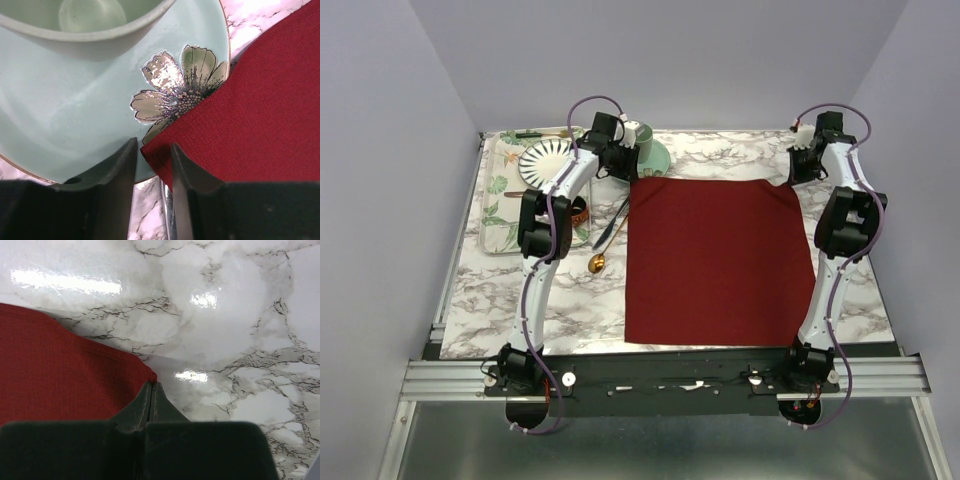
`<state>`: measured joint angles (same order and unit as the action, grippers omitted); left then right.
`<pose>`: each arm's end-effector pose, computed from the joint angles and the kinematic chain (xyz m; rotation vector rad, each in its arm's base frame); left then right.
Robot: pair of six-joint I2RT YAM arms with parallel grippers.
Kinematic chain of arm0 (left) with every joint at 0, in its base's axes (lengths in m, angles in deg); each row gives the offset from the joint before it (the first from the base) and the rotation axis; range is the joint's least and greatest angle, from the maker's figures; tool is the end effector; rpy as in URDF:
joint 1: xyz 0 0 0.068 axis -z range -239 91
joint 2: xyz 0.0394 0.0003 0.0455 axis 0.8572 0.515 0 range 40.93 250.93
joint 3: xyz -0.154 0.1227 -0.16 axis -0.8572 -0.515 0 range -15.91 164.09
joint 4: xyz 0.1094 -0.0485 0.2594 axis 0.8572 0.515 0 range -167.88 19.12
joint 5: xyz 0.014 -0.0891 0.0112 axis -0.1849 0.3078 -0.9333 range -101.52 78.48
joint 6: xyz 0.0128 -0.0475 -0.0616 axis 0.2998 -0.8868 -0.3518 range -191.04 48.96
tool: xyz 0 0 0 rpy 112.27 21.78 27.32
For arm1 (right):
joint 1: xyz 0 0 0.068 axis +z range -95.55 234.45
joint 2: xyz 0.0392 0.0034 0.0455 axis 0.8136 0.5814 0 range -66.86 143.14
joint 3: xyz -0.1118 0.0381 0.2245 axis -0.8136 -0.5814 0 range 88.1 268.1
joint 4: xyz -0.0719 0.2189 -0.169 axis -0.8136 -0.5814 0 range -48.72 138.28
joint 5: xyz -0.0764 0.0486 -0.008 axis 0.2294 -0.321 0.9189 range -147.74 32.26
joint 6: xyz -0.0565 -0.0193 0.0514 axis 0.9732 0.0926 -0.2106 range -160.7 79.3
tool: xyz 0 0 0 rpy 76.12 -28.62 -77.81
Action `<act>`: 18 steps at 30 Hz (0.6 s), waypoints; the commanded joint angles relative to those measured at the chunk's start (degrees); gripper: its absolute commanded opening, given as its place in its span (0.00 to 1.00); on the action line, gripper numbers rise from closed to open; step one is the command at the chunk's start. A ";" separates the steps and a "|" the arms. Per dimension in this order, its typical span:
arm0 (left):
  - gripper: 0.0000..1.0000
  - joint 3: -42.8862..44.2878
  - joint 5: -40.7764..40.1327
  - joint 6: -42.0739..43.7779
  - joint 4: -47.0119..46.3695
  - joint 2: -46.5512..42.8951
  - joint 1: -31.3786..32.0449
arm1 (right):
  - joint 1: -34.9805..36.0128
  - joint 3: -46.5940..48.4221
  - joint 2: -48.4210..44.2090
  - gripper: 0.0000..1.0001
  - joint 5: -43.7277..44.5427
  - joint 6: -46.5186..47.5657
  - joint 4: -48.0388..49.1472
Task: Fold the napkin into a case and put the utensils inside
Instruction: Pick up the flattened napkin from the center of the board.
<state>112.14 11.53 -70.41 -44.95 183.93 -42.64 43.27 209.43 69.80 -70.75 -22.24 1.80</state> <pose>0.5523 -0.1897 0.1475 0.5409 2.3454 -0.6113 0.5333 -0.0900 0.1442 -0.2401 2.5975 0.1199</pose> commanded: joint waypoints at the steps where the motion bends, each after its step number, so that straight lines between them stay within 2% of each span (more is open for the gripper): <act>1: 0.37 2.29 2.52 -0.36 1.17 2.11 -0.01 | 0.46 -0.05 -3.24 0.00 -2.89 -1.32 -1.95; 4: 0.28 2.91 3.40 -0.36 1.17 1.93 -0.01 | 0.46 -0.05 -3.94 0.01 -3.59 -1.49 -2.39; 5: 0.19 3.00 3.75 -0.36 1.00 1.76 -0.01 | 0.46 -0.05 -4.38 0.01 -3.77 -1.76 -2.48; 7: 0.12 2.82 4.02 -0.36 1.00 0.88 -0.01 | 0.46 -0.05 -4.91 0.00 -4.21 -1.85 -3.00; 8: 0.01 2.30 4.72 -0.45 0.74 0.44 -0.01 | 0.46 -0.22 -5.26 0.01 -4.65 -1.85 -3.09; 10: 0.00 0.98 5.69 -0.36 0.30 -2.27 0.07 | 0.46 -0.66 -6.75 0.01 -5.00 -1.67 -3.62; 14: 0.00 -9.27 8.41 -2.21 -5.49 -10.09 -0.01 | 0.37 -3.65 -11.05 0.00 -5.97 -1.15 -3.44; 18: 0.00 -16.32 10.69 -0.10 -6.38 -16.95 0.08 | 0.37 -8.56 -15.71 0.01 -5.79 0.61 -3.62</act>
<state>101.39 17.12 -71.86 -47.86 177.08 -42.64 43.27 205.15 60.45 -75.00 -23.12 -0.62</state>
